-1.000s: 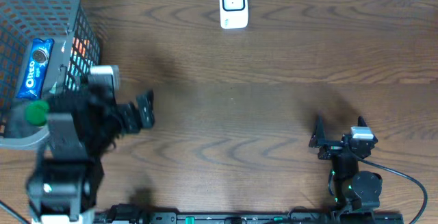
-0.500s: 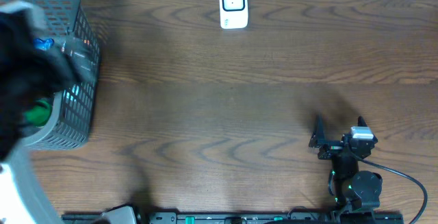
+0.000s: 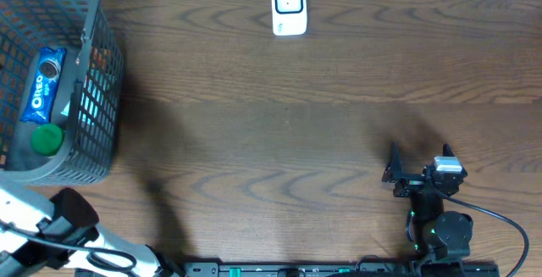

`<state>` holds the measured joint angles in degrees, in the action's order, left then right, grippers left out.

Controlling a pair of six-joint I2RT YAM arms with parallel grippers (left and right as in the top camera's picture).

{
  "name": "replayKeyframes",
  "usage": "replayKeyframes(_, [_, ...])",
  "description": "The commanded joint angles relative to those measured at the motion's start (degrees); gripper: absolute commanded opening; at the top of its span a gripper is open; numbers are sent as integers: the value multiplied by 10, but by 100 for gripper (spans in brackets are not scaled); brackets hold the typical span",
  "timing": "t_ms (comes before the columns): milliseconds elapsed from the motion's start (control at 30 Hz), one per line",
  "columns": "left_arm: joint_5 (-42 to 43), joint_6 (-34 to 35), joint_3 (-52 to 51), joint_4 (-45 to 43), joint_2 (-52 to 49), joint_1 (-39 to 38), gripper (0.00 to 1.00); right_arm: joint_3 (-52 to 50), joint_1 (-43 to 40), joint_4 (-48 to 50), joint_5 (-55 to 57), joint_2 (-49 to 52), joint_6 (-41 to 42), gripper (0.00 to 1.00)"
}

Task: Scan the item barcode
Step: 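Reach the left gripper into the basket and grasp the green-lidded jar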

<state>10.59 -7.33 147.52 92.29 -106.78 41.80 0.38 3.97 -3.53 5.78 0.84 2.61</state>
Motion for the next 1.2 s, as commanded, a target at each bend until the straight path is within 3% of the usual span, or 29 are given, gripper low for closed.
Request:
replayKeyframes(0, [37,-91,-2,32,-24,-8,98,-1,-2,-2,-1,-2,-5,99])
replayKeyframes(233, [29,-167,-106,14,-45,-15,98,-1,-2,-2,-1,-2,-5,99])
replayKeyframes(567, [-94,-132,-263,-68,-44,-15,98,-1,-2,-2,-1,-2,-5,99])
replayKeyframes(833, [5,-184,-315,-116,-44,-9,98,-1,-2,-2,-1,-2,-5,99])
replayKeyframes(967, [-2,-186,-367,-153,-45,11,98,-1,-2,-2,-1,-2,-5,99])
replayKeyframes(1167, [-26,-245,-415,-181,-45,22,98,-1,-2,-2,-1,-2,-5,99])
